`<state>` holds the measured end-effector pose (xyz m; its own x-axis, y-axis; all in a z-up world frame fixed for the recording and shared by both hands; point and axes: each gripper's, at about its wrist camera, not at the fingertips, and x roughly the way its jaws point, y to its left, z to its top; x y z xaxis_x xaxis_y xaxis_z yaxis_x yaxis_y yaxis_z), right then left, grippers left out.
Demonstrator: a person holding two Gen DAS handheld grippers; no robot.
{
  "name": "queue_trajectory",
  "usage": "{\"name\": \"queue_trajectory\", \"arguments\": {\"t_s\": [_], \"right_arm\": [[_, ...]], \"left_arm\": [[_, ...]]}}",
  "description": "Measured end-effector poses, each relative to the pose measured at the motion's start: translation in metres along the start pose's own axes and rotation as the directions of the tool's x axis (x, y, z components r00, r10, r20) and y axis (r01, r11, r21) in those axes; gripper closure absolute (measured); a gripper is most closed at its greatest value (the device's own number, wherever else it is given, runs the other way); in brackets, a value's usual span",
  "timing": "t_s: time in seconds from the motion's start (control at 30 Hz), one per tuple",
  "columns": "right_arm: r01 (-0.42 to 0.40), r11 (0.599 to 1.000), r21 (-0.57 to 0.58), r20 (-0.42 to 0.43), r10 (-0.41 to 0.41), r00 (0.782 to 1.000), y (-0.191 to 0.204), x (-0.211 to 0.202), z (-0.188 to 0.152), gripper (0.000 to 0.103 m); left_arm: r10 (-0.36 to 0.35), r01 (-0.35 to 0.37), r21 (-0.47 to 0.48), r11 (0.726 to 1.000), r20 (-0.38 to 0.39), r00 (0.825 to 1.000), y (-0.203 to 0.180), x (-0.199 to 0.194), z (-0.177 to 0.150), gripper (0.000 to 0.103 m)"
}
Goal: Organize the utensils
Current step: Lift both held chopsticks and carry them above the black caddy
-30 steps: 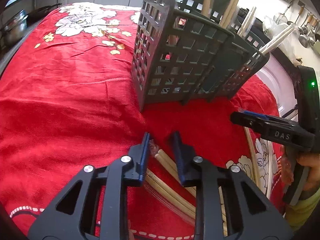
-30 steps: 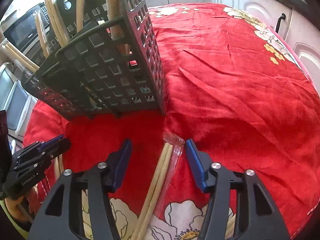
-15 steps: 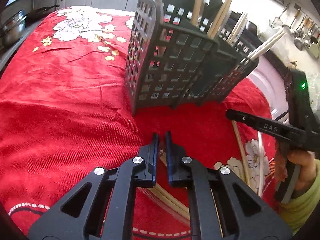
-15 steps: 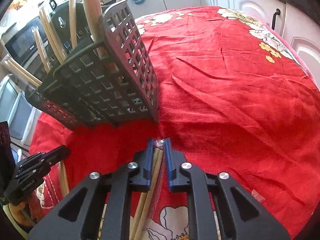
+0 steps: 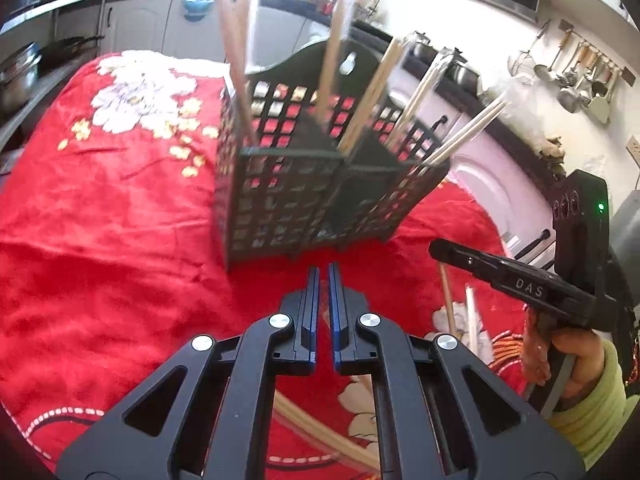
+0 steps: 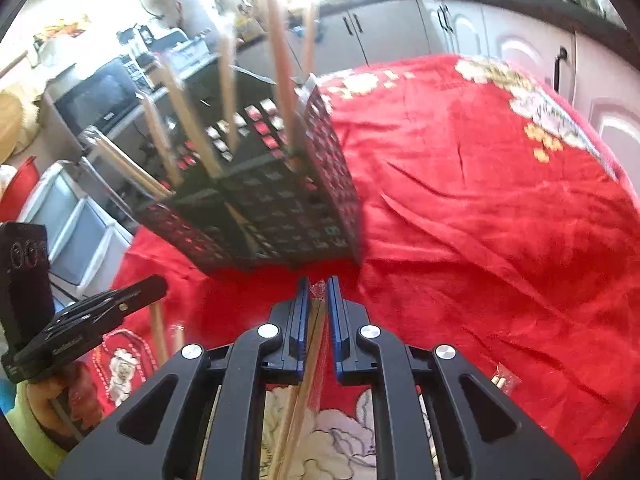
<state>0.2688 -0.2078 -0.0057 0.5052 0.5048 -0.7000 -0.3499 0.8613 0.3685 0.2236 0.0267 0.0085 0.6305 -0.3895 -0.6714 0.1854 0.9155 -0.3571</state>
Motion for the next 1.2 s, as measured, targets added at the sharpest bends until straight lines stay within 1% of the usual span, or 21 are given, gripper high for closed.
{"name": "queue_trajectory", "arguments": {"t_s": [0.17,0.33,0.5,0.7,1.2], "right_arm": [[-0.007,0.999,-0.053,0.067,0.011,0.998,0.015,-0.023,0.005,0.094],[0.005,0.994,-0.107,0.137,0.010,0.991,0.030,-0.042,0.008,0.094],[-0.007,0.990,-0.137,0.180,0.032,0.983,0.039,-0.056,0.011,0.094],[0.000,0.984,-0.180,0.245,0.045,0.969,0.052,-0.075,0.016,0.094],[0.035,0.971,-0.235,0.361,0.053,0.931,0.073,-0.103,0.028,0.094]], "left_arm": [[-0.017,0.016,0.026,1.000,0.042,0.999,-0.013,-0.013,0.015,0.101],[-0.032,0.028,0.045,0.999,0.084,0.996,-0.024,-0.025,0.025,0.101],[-0.047,0.039,0.066,0.997,0.120,0.992,-0.034,-0.036,0.035,0.101],[-0.068,0.054,0.087,0.995,0.159,0.985,-0.043,-0.049,0.047,0.101],[-0.098,0.071,0.120,0.990,0.237,0.966,-0.055,-0.076,0.074,0.101]]}}
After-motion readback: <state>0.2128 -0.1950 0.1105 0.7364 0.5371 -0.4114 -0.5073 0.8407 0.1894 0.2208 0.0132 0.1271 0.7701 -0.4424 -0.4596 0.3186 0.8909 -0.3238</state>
